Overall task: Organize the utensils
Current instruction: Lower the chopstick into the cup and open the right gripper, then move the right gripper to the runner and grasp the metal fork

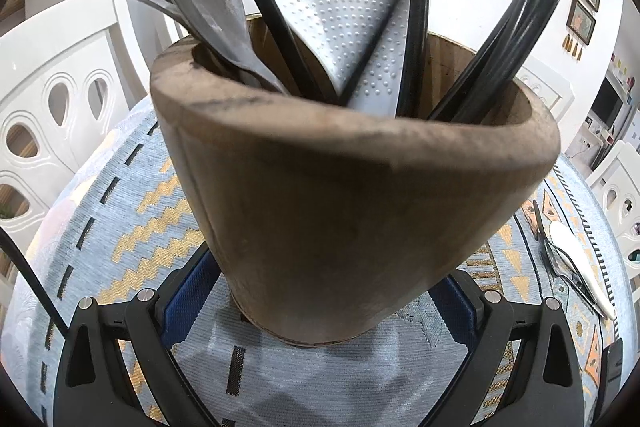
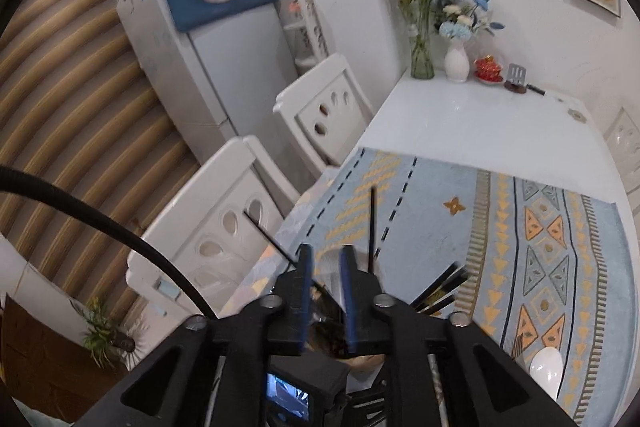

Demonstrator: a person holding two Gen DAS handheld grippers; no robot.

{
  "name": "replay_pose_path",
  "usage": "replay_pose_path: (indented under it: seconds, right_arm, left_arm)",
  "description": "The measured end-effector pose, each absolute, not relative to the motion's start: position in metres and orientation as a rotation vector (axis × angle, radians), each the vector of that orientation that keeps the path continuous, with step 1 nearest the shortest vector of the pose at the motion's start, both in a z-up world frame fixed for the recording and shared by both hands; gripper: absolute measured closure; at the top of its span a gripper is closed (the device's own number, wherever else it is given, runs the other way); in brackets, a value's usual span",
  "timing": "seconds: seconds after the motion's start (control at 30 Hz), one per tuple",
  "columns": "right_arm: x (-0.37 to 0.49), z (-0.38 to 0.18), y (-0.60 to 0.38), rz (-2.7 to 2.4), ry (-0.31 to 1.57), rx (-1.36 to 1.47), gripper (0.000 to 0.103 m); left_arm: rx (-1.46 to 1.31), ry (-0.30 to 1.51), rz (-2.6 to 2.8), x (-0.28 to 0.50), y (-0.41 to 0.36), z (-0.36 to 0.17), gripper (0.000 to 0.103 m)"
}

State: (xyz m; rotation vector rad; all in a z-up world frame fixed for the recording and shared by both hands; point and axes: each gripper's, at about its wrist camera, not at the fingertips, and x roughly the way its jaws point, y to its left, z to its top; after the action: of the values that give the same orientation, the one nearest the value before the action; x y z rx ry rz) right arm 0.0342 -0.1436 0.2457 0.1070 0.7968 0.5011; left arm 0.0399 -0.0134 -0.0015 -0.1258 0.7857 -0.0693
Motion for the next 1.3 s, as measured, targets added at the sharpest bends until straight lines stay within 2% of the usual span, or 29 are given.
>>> replay_pose_path:
  seconds: [0.07, 0.1, 0.5, 0.77, 0.93, 1.1, 1.3]
  right_arm:
    - [0.031, 0.254, -0.156, 0.493, 0.745, 0.152, 0.053]
    - [0.03, 0.259, -0.161, 0.488, 0.722, 0.17, 0.052]
    - [0.024, 0.283, -0.222, 0.339, 0.648, 0.265, 0.052]
    - [0.017, 0.278, -0.265, 0.229, 0.664, 0.289, 0.051]
    - [0.016, 0.255, -0.292, 0.147, 0.745, 0.305, 0.047]
    - [0.016, 0.224, -0.315, 0.07, 0.837, 0.327, 0.047]
    - [0.037, 0.154, -0.328, -0.15, 1.12, 0.177, 0.045]
  left_arm:
    - [-0.126, 0.786, -0.07, 0.036, -0.014, -0.002, 0.005]
    - [-0.125, 0.786, -0.07, 0.035, -0.014, -0.003, 0.005]
    - [-0.125, 0.786, -0.069, 0.033, -0.014, -0.003, 0.005]
    - [-0.128, 0.788, -0.068, 0.032, -0.016, -0.002, 0.004]
    - [-0.126, 0.79, -0.066, 0.033, -0.015, -0.003, 0.003]
    - [-0.124, 0.793, -0.064, 0.035, -0.014, -0.006, 0.003]
    - [-0.125, 0.805, -0.063, 0.039, -0.014, -0.009, 0.003]
